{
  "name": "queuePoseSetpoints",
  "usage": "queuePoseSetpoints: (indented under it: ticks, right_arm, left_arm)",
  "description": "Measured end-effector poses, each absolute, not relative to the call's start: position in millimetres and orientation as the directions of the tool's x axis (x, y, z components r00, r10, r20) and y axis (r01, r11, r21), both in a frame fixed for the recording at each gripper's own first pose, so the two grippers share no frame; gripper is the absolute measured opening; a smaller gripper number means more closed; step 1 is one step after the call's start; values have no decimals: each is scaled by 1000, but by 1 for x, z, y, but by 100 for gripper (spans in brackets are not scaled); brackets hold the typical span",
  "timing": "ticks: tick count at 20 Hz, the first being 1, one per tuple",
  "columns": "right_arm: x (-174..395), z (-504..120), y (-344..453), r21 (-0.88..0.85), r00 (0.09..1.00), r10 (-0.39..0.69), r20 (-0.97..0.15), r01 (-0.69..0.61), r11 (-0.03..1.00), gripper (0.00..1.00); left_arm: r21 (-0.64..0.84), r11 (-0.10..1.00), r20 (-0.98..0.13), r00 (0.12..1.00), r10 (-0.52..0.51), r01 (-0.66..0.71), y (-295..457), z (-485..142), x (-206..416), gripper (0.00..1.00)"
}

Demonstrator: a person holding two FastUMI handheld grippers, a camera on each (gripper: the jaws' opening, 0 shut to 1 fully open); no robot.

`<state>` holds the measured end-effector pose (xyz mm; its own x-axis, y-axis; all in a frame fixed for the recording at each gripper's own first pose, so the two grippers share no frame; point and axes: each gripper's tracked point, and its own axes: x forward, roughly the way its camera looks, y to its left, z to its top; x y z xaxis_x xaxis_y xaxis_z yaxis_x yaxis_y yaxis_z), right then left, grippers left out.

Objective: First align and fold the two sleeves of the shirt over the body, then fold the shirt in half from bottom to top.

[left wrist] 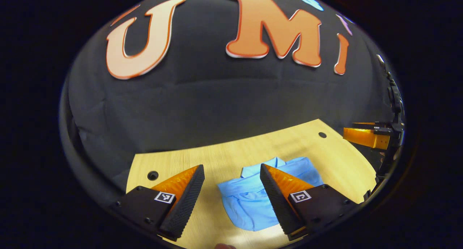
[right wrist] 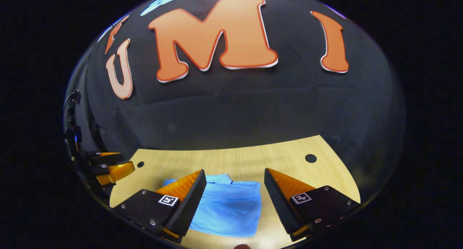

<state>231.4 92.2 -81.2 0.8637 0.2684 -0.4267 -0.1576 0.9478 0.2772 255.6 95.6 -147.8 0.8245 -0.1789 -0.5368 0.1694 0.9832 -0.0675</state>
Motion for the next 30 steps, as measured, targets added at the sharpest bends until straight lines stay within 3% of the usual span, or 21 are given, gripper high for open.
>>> queuePoseSetpoints:
  ticks: [5,9,18,25,30]
  right_arm:
    - [181,-28,78,230,922,215,-321,-144,962,97]
    - [146,5,79,205,946,230,-229,-184,961,97]
    - [69,60,88,151,943,330,-36,-321,935,97]
    - [6,88,90,125,920,383,82,-391,912,97]
    - [-25,115,95,135,901,406,150,-425,895,97]
  left_arm:
    - [-83,973,-405,885,-230,215,90,-86,218,100]
    - [-69,973,-320,919,-232,222,80,-39,183,99]
    - [-73,995,-160,983,-85,74,61,24,83,99]
    - [-54,998,-107,994,-17,12,41,48,8,99]
    - [-121,992,-64,998,28,-35,40,66,-23,100]
